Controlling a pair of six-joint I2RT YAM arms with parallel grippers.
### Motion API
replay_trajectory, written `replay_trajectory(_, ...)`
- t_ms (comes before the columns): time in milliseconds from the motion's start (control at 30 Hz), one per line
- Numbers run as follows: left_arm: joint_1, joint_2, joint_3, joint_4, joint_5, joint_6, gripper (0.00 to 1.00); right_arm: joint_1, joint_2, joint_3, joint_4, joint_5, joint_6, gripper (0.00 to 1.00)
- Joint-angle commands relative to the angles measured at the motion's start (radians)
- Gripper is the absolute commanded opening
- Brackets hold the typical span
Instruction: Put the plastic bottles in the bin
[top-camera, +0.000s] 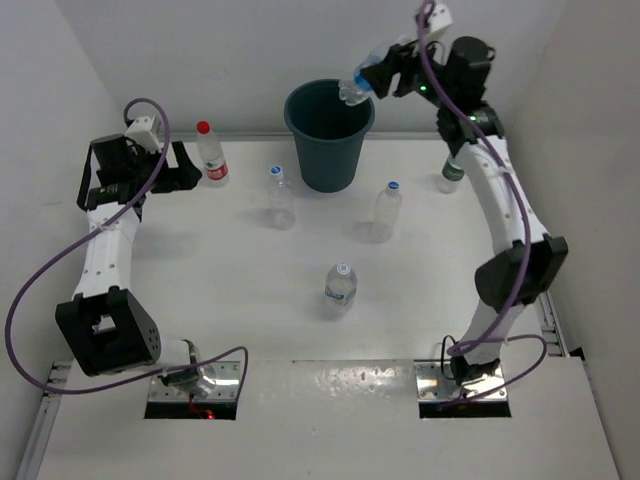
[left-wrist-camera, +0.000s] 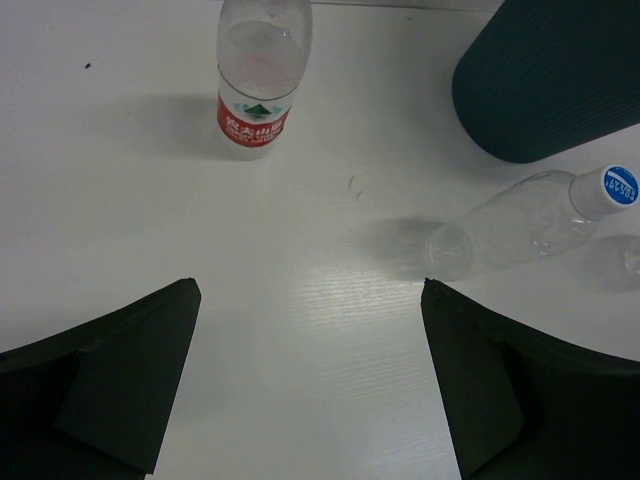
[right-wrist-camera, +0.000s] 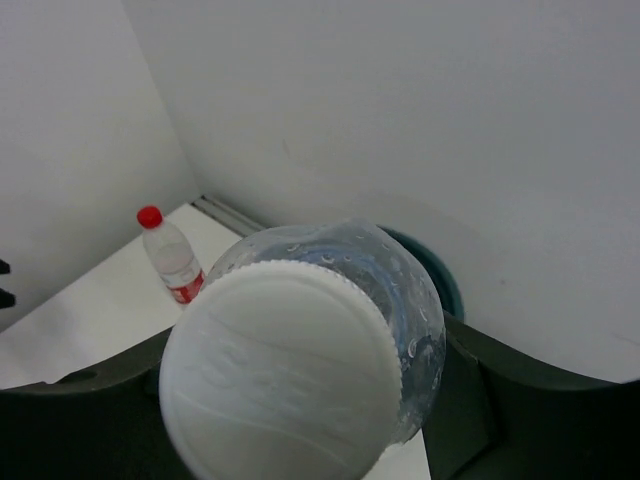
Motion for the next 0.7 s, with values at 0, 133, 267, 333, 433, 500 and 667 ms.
replay_trajectory(0,-0.016,0.001,0.0,0.129,0.029,-0.023,1.0,0.062,0.101,0.025,0.099,0.103,0.009,0.2)
replay_trajectory(133,-0.025,0.021,-0.009,0.15,-0.02,-0.014,1.0,0.141,0.181,0.018,0.204,0.183,-0.055,0.19)
replay_trajectory(267,-0.025,0.039,-0.009,0.216,-0.084,-0.005,1.0,0.169,0.227,-0.004,0.275,0.318,-0.077,0.16)
replay_trajectory(333,-0.025,0.065,-0.018,0.288,-0.104,-0.005,1.0,0.178,0.239,-0.002,0.287,0.39,-0.081,0.16)
replay_trajectory(433,-0.025,0.117,-0.018,0.395,-0.051,0.02,1.0,0.178,0.255,-0.013,0.286,0.409,-0.096,0.21)
replay_trajectory(500,-0.038,0.157,0.014,0.432,-0.04,0.02,1.0,0.177,0.25,-0.039,0.28,0.395,-0.092,0.55)
replay_trajectory(667,-0.063,0.31,0.094,0.489,-0.016,-0.02,1.0,0.172,0.216,-0.105,0.241,0.341,-0.037,0.79)
